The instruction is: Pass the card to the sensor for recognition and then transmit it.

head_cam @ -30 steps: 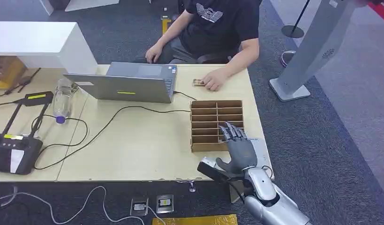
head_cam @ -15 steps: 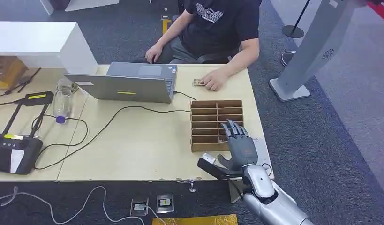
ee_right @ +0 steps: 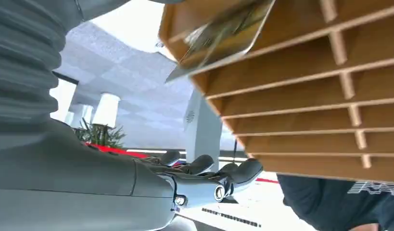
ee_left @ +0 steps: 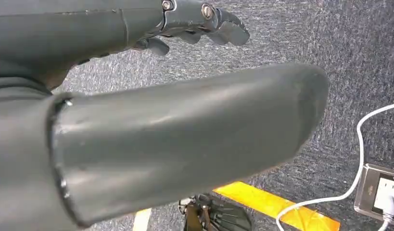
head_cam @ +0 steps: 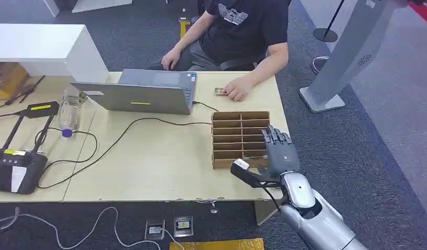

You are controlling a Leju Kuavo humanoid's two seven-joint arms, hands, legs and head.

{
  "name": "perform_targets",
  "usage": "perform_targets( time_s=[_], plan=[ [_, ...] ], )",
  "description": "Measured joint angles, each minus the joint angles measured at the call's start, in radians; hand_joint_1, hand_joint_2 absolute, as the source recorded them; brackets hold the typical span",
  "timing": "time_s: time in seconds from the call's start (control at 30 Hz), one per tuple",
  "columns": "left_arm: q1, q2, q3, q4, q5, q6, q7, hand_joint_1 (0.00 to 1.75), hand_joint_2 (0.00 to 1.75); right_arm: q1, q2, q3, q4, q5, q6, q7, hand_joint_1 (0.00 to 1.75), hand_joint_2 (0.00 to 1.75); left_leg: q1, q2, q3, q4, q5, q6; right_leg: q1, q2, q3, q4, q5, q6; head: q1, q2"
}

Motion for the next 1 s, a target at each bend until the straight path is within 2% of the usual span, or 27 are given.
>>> perform_targets(
  time_s=[0.27, 0.4, 0.57, 0.67, 1.0],
  plan=[
    [0.001, 0.000, 0.000, 0.000, -0.002, -0.006, 0.001, 0.00, 0.00, 0.038, -0.073, -0.061, -0.172, -0.025, 0.121, 0.055, 0.00, 1.75, 0.000, 0.000, 0.000, 0.000, 0.000, 0.000, 0.000, 0.000, 0.000, 0.000, 0.000, 0.000, 0.000, 0.000],
    [0.002, 0.000, 0.000, 0.000, -0.002, -0.006, 0.003, 0.00, 0.00, 0.045, -0.099, -0.096, -0.258, -0.034, 0.157, 0.064, 0.00, 1.75, 0.000, 0.000, 0.000, 0.000, 0.000, 0.000, 0.000, 0.000, 0.000, 0.000, 0.000, 0.000, 0.000, 0.000],
    [0.002, 0.000, 0.000, 0.000, -0.002, -0.006, 0.003, 0.00, 0.00, 0.047, -0.101, -0.100, -0.265, -0.035, 0.158, 0.064, 0.00, 1.75, 0.000, 0.000, 0.000, 0.000, 0.000, 0.000, 0.000, 0.000, 0.000, 0.000, 0.000, 0.000, 0.000, 0.000],
    [0.002, 0.000, 0.000, 0.000, -0.003, -0.006, 0.003, 0.00, 0.00, 0.056, -0.122, -0.130, -0.347, -0.042, 0.174, 0.066, 0.00, 1.75, 0.000, 0.000, 0.000, 0.000, 0.000, 0.000, 0.000, 0.000, 0.000, 0.000, 0.000, 0.000, 0.000, 0.000],
    [0.002, 0.000, 0.000, 0.000, -0.008, -0.006, 0.003, 0.00, 0.00, 0.082, -0.127, -0.143, -0.425, -0.042, 0.183, 0.064, 0.00, 1.75, 0.000, 0.000, 0.000, 0.000, 0.000, 0.000, 0.000, 0.000, 0.000, 0.000, 0.000, 0.000, 0.000, 0.000]
  ],
)
